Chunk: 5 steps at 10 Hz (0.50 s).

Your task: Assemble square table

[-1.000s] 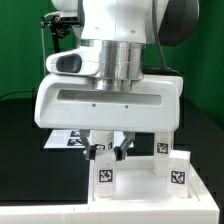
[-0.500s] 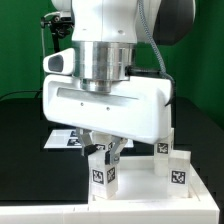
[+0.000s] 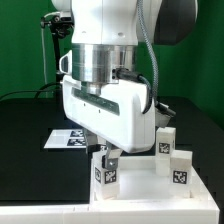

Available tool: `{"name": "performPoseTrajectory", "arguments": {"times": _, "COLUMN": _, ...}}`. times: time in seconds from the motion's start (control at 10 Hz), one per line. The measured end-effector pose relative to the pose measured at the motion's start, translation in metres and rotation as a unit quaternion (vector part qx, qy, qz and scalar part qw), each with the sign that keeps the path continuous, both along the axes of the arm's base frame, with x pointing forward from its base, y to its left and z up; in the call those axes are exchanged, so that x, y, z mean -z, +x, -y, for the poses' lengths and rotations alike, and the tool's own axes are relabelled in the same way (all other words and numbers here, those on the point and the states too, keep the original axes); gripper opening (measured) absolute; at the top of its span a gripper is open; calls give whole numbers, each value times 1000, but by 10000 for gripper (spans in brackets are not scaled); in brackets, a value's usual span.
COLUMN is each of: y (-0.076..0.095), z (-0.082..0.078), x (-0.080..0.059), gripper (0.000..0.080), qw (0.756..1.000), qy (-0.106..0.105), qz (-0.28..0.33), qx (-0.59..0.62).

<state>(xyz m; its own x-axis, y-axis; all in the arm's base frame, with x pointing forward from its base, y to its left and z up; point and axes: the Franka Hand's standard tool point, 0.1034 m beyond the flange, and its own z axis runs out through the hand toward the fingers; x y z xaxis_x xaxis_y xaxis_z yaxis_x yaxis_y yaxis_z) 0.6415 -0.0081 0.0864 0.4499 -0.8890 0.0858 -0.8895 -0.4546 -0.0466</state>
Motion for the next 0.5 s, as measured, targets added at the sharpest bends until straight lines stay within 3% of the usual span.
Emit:
{"name": "performPoseTrajectory", "arguments": {"times": 0.1, "y": 0, "z": 0, "x": 0, "gripper": 536, "qw": 1000, "qy": 0, "qz": 0, "qx": -1}}
{"name": "performPoseTrajectory", "arguments": {"times": 0.2, "y": -2, "z": -2, "x": 0, "gripper": 614, "qw": 999, "qy": -3, "qz": -4, "qx": -47}}
{"name": "performPoseTrajectory", "arguments": {"times": 0.5, "y": -14, "z": -11, "x": 4, "gripper": 648, "qw": 973, "qy": -16, "qz": -7, "qx": -230}}
